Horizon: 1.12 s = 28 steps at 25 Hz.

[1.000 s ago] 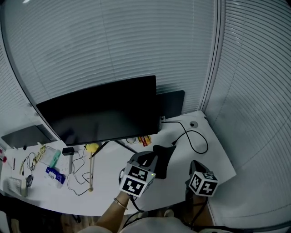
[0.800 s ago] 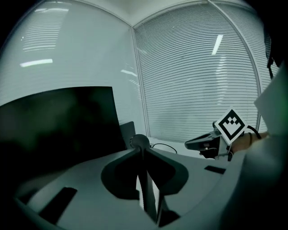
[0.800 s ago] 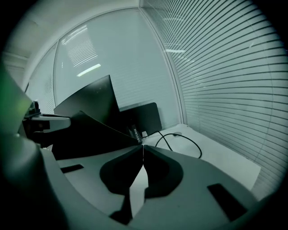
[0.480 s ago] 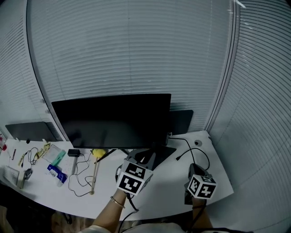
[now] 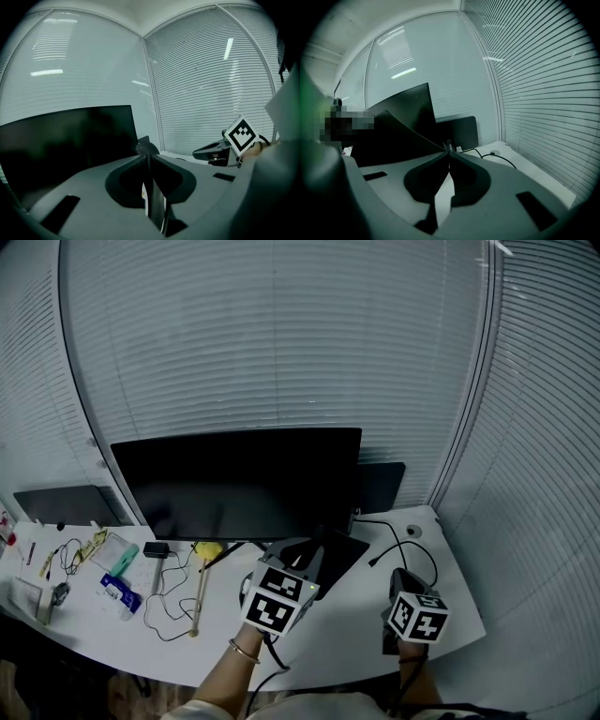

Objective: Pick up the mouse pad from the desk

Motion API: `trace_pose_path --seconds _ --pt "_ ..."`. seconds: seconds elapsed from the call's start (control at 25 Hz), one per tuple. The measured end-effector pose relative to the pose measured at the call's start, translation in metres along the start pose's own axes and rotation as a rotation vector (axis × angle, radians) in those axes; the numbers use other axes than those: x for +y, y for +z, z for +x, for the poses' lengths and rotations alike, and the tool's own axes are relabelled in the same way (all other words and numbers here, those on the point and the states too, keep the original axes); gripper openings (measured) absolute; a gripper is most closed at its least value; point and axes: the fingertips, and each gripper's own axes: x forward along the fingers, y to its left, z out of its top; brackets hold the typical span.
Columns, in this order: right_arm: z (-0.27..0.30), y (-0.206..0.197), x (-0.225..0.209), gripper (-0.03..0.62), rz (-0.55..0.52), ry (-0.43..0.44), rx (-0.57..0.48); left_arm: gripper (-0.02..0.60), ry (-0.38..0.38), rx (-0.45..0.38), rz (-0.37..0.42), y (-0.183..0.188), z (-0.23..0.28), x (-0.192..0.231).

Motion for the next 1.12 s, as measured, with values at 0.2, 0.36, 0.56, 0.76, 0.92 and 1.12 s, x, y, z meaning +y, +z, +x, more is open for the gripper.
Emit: trace_pose_path --seconds 0.2,0.36,0.56,0.76,0.92,1.12 --pt "-0.002 0.004 -0.002 0.032 -0.046 -0.042 -0.01 0.048 -0.002 0.002 -0.004 -0.001 0.001 0.003" --pt "0.0 0.001 -0.003 0.032 -0.061 -0.053 -0.001 0.048 -0.002 0.006 -0.001 -0.004 0.003 0.004" --pt "0.001 0.001 -0.002 0.032 -0.059 -0.053 0.011 0.048 -0.007 0.007 0.0 -0.002 0.004 0.005" --pt "0.002 -0.002 -0.004 0.032 -0.05 -0.05 0.009 0.048 -0.009 0.012 0.004 -0.004 0.006 0.004" --pt "0.003 -0.007 -0.004 0.032 -0.036 -0.044 0.008 0.048 -0.007 0.015 0.005 -0.008 0.006 0.003" --pt "0.001 -0.002 -0.003 0.032 -0.032 -0.043 0.014 0.048 -0.009 0.018 0.001 -0.002 0.005 0.003"
